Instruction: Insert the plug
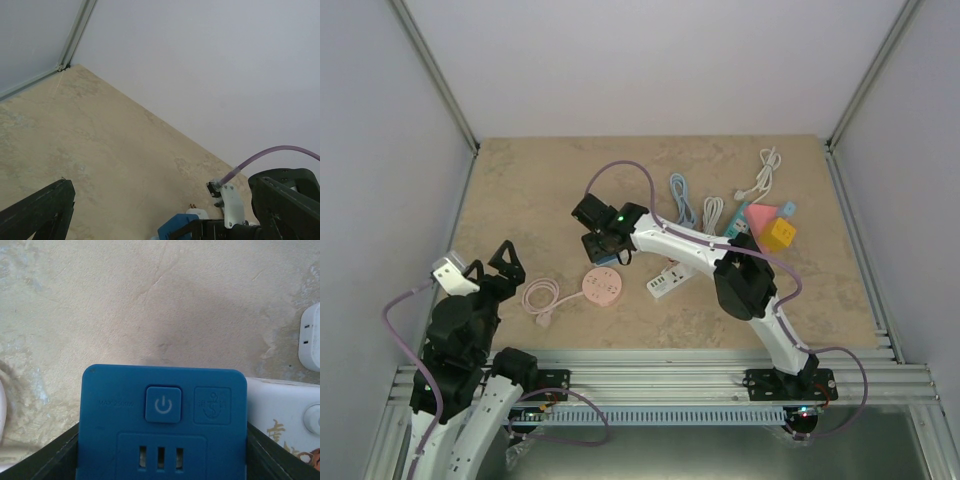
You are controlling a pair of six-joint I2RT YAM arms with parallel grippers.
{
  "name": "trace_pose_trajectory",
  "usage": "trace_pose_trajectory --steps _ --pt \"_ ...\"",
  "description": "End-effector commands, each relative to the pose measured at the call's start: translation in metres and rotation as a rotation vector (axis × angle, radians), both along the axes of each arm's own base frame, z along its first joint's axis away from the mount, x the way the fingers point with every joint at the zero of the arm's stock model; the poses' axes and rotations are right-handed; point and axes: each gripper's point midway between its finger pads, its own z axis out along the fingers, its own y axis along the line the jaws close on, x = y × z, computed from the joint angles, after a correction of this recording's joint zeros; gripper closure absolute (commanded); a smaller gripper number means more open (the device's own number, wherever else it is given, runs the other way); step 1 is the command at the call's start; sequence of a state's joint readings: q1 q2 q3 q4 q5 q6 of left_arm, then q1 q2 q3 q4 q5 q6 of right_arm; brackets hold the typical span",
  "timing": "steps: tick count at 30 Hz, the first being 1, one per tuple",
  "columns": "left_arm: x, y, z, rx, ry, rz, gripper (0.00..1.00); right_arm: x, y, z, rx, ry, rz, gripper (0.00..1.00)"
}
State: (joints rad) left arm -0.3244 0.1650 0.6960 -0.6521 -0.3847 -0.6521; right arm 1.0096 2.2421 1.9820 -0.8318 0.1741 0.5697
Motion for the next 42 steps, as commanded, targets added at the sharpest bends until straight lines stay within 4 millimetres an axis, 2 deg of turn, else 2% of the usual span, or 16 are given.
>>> trace_pose_trajectory --steps 1,14,30,39,42 --pt "-0.001 0.005 -0.003 -0.004 0.002 0.026 0.01 0.004 -0.003 -0.006 -0.033 -0.014 -0.031 0.74" --pt "-0.001 0.006 -0.004 -0.006 0.006 0.035 0.00 -0.004 0.000 -0.021 -0.043 0.037 -0.001 0.74" --pt "-0.001 0.007 -0.006 -0.004 0.011 0.041 0.01 -0.024 -0.005 -0.078 -0.110 0.077 -0.105 0.74" --pt "-0.001 0.008 -0.006 -0.007 0.010 0.045 0.01 -0.034 0.000 -0.084 -0.083 0.129 -0.091 0.72" --pt "-0.001 0.008 -0.005 -0.008 0.010 0.046 0.01 -0.033 -0.004 -0.091 -0.113 0.125 -0.082 0.71"
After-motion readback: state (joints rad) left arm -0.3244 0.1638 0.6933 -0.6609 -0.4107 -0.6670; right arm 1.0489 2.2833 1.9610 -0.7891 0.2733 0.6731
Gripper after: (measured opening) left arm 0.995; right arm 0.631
